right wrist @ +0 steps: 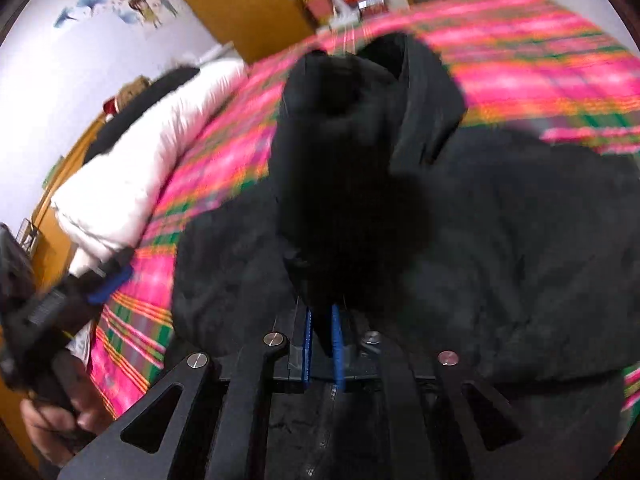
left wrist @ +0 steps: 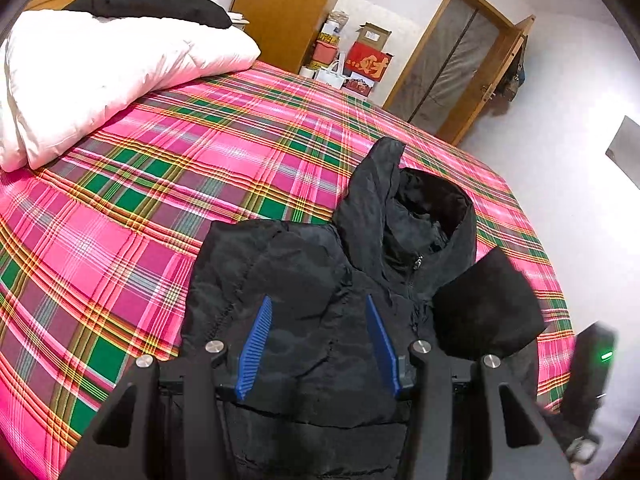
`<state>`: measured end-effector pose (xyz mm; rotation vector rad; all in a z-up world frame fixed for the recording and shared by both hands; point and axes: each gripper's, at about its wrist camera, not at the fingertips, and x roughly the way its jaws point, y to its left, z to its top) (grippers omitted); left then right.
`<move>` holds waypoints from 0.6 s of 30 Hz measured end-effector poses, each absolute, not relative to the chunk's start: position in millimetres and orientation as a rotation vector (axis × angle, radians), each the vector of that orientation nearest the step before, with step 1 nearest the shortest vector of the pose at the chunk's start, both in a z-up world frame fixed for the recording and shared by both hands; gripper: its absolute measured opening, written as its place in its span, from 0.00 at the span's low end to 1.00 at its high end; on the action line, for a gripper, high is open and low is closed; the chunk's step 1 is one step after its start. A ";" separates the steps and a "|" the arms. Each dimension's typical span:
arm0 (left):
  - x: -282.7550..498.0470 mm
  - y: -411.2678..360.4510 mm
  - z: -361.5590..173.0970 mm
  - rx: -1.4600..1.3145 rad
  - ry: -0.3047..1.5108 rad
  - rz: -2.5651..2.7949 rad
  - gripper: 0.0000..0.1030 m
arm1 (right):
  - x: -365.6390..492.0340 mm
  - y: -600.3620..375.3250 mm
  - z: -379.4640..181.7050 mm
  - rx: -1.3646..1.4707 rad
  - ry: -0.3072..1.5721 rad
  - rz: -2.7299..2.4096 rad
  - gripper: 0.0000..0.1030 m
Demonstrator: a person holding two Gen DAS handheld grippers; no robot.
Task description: Fold large clothes
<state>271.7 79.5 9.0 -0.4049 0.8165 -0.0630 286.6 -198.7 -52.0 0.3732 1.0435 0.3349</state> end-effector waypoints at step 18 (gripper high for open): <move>283.4 56.2 -8.6 -0.486 0.894 -0.219 0.59 | 240.3 -277.2 -4.6 0.350 0.895 0.269 0.54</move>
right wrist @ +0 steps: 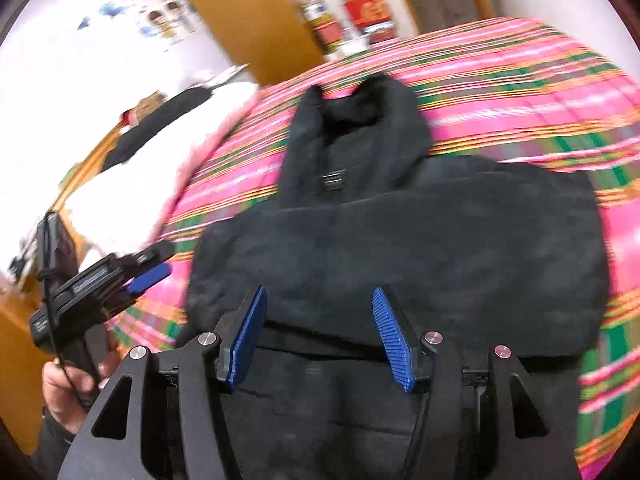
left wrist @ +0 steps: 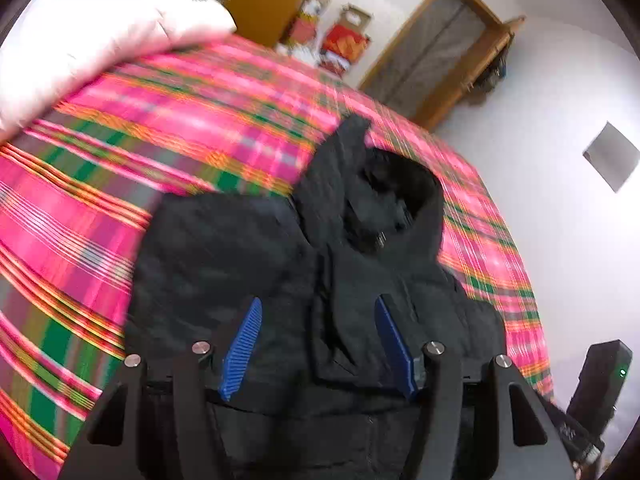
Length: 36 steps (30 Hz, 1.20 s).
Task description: Fold large clothes
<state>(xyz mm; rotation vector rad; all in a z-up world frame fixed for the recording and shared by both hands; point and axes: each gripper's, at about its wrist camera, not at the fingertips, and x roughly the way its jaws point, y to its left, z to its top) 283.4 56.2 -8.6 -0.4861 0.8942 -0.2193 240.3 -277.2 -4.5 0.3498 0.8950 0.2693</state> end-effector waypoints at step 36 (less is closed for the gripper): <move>283.3 12.7 -67.2 -0.254 1.044 -0.159 0.20 | 270.0 -324.9 -73.2 0.147 1.054 0.120 0.41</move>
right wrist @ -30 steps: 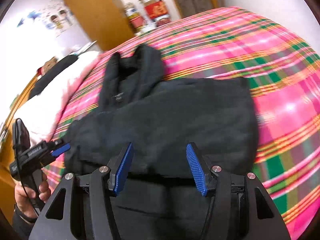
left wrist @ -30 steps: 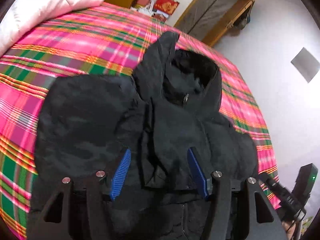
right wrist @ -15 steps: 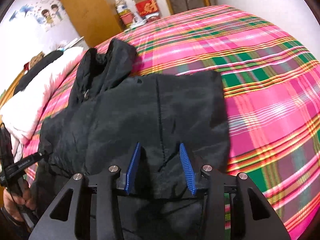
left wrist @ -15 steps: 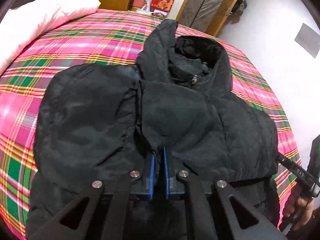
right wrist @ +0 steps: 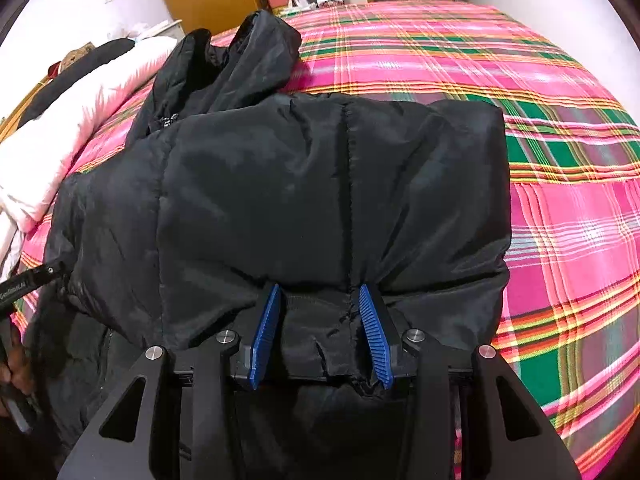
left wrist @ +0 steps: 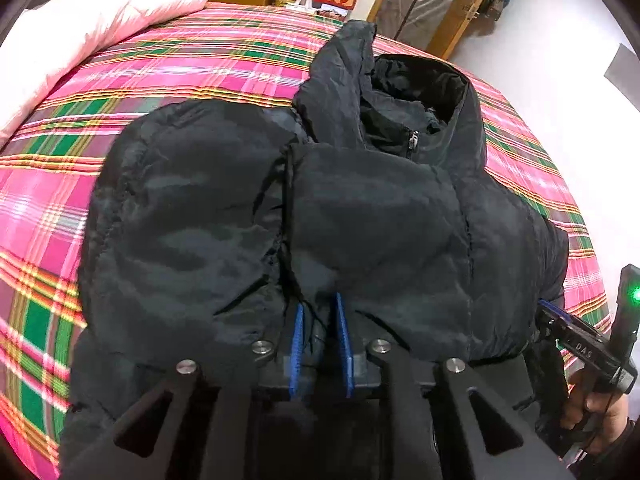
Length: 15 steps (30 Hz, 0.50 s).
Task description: Fold large clothes
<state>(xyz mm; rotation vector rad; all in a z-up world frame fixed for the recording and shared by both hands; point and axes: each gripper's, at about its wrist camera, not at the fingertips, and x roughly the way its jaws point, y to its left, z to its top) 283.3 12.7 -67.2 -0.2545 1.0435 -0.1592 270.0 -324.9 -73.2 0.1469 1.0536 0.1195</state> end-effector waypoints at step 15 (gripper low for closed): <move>305.6 -15.3 -23.3 -0.160 0.807 -0.228 0.40 | 315.9 -333.0 -41.9 0.113 0.958 0.053 0.41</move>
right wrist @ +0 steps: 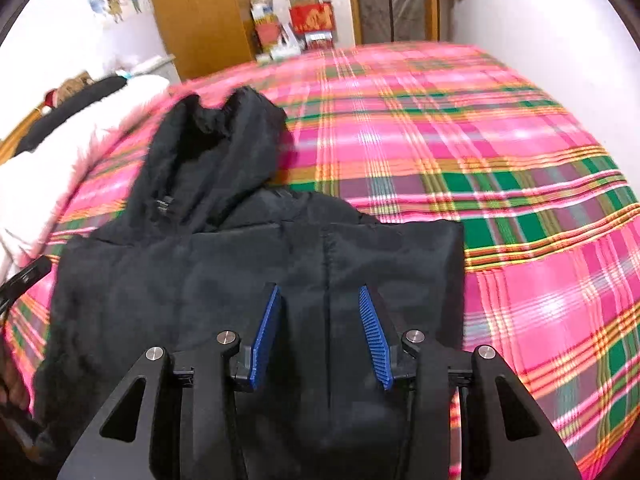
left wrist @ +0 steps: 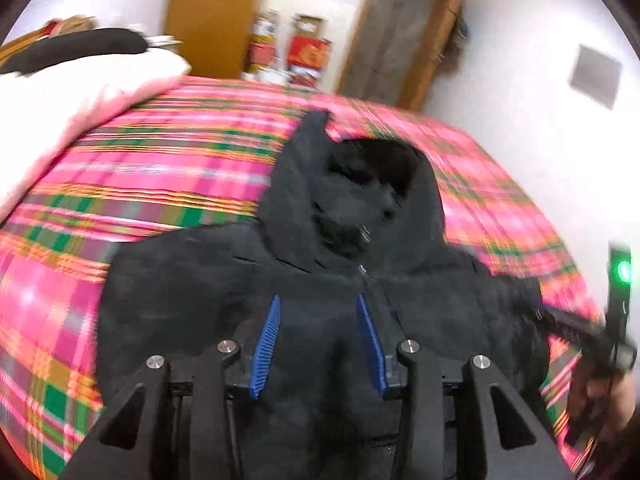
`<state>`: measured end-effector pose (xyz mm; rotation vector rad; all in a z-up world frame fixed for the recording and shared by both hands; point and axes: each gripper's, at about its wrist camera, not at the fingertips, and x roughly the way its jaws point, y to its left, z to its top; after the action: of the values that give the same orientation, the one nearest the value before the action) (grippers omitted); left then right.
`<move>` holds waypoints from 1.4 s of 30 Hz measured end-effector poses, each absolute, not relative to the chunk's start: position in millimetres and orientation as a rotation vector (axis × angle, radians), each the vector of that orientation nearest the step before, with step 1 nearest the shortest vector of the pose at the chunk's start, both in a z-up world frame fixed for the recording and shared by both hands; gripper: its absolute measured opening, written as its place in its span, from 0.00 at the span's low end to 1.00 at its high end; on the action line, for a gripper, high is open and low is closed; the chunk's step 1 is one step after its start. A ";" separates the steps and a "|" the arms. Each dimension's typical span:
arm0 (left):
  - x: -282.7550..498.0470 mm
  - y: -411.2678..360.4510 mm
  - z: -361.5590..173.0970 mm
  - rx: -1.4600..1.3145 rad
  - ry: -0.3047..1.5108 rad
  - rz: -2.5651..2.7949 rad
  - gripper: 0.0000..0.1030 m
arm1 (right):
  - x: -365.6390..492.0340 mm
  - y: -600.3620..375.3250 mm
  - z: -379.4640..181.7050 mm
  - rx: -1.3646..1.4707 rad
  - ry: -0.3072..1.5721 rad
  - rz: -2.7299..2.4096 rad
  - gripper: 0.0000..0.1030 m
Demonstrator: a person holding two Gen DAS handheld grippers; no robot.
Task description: Fold large clothes
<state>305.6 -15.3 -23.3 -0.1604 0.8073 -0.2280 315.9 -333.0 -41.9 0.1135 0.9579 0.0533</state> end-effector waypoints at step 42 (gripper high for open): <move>291.1 -4.5 1.5 -0.135 0.878 -0.211 0.42 | 280.0 -276.6 4.9 0.113 0.926 0.210 0.41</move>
<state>291.1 -4.5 1.5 -0.1351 0.8784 -0.2112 280.0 -276.6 4.9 0.1134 0.9255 0.2098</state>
